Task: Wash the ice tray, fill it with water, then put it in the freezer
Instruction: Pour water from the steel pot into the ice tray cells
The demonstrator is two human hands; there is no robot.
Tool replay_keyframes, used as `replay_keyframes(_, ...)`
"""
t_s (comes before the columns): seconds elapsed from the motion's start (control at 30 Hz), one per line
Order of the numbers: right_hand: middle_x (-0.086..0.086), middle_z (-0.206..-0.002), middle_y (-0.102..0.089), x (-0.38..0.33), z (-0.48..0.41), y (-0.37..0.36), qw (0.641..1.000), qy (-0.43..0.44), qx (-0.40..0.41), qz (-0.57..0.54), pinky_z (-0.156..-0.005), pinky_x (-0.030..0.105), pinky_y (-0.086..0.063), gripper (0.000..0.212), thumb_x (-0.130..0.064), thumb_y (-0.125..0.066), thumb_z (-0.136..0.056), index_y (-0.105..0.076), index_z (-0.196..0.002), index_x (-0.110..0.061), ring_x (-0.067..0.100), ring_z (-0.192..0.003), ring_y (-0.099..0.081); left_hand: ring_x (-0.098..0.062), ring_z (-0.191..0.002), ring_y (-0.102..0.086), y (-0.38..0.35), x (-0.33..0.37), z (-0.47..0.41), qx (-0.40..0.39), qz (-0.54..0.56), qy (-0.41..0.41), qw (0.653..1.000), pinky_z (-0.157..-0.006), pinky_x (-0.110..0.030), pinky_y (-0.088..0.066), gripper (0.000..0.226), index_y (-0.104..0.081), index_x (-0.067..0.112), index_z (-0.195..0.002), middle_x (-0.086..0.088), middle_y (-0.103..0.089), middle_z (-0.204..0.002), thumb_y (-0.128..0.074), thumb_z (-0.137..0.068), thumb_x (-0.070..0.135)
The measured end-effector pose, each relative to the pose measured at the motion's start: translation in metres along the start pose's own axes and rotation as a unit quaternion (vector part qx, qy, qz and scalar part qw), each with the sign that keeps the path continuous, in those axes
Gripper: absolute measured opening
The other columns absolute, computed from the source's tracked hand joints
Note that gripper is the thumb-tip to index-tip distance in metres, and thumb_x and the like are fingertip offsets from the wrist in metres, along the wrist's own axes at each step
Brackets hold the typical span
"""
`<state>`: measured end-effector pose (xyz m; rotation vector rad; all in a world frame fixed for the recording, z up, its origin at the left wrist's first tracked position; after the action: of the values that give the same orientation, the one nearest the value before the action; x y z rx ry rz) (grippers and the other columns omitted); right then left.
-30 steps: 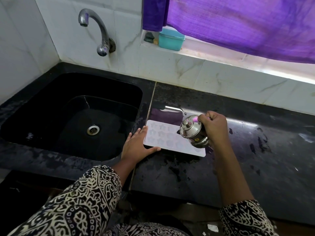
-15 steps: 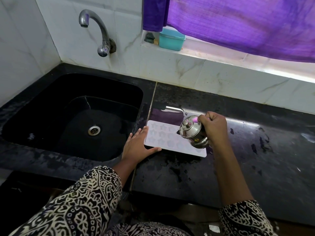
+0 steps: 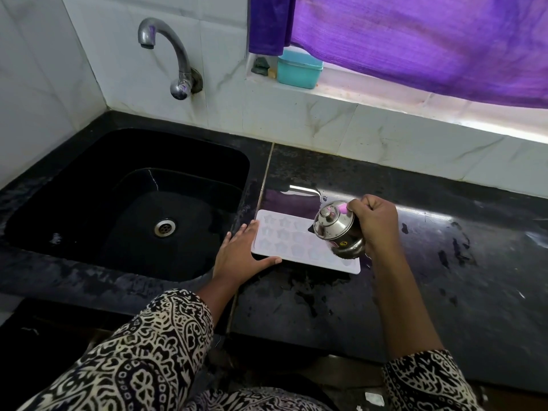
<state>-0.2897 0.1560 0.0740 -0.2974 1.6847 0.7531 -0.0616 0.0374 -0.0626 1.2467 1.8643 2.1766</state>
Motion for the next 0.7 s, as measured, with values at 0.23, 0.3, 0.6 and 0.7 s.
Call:
replay_keyframes(0.23, -0.008, -0.045, -0.034, 0.000, -0.001, -0.001, 1.000, 0.007, 0.002, 0.029, -0.055, 0.028, -0.032, 0.036, -0.011, -0.066, -0.075, -0.040, -0.051, -0.018, 0.012, -0.049, -0.031, -0.007, -0.147, -0.012, 0.000, 0.000, 0.000, -0.003, 0.002, 0.001, 1.000, -0.120, -0.035, -0.005, 0.106, -0.014, 0.026, -0.153, 0.010, -0.021, -0.159, -0.056, -0.071, 0.078)
replay_keyframes(0.3, -0.005, -0.047, -0.035, 0.000, -0.002, -0.002, 0.999, 0.008, 0.002, 0.035, -0.056, 0.029, -0.033, 0.035, -0.011, -0.066, -0.075, -0.040, -0.052, -0.018, 0.012, -0.050, -0.032, -0.007, -0.147, -0.012, 0.000, 0.000, 0.000, -0.004, -0.002, 0.001, 1.000, -0.119, -0.034, -0.004, 0.106, -0.014, 0.026, -0.153, 0.011, -0.020, -0.159, -0.055, -0.071, 0.078)
replay_keyframes(0.6, -0.001, -0.051, -0.038, 0.003, 0.001, 0.003, 0.999, -0.019, 0.009, -0.037, -0.055, 0.028, -0.036, 0.034, -0.006, -0.066, -0.073, -0.041, -0.052, -0.017, 0.016, -0.053, -0.036, -0.007, -0.147, -0.012, 0.000, -0.001, 0.000, -0.001, -0.002, 0.001, 1.000, -0.119, -0.035, -0.004, 0.106, -0.014, 0.026, -0.153, 0.011, -0.021, -0.159, -0.055, -0.071, 0.078)
replay_keyframes(0.7, -0.003, -0.046, -0.041, 0.012, 0.002, 0.009, 0.990, -0.064, 0.028, -0.120, -0.047, 0.022, -0.035, 0.036, -0.001, -0.061, -0.076, -0.040, -0.052, -0.016, 0.011, -0.047, -0.037, -0.007, -0.147, -0.012, -0.001, -0.002, 0.000, 0.001, 0.001, -0.001, 1.000, -0.120, -0.035, -0.005, 0.106, -0.015, 0.026, -0.153, 0.011, -0.021, -0.159, -0.056, -0.070, 0.078)
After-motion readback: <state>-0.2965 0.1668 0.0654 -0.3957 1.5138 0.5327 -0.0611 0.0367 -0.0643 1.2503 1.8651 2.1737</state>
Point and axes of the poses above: each hand's wrist, its own z-axis away from the middle knuckle, its own y-axis out of the back of the hand, x = y × z, the point moved 8 cm from there along -z, towards the middle knuckle
